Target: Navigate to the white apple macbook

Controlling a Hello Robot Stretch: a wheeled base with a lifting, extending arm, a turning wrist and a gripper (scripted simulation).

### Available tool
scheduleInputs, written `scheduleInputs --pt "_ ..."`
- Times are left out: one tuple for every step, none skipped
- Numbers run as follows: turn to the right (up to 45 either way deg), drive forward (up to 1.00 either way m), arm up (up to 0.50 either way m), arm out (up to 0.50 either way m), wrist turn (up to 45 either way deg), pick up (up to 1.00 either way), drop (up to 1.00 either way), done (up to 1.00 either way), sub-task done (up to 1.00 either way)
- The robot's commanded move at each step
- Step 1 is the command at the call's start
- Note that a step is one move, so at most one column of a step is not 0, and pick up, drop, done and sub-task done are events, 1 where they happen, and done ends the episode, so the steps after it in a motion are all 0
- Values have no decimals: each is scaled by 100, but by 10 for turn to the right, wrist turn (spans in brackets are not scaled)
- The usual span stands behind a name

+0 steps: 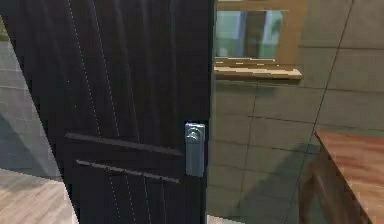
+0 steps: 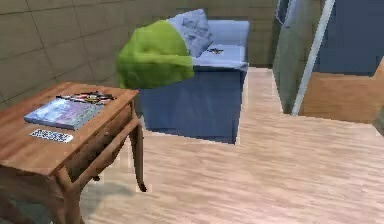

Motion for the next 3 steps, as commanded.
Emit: scheduleInputs --pt "450 0 0 0 0 0 0 0 0" --pt "450 0 0 0 0 0 0 0 0" --pt "390 0 0 0 0 0 0 0 0"
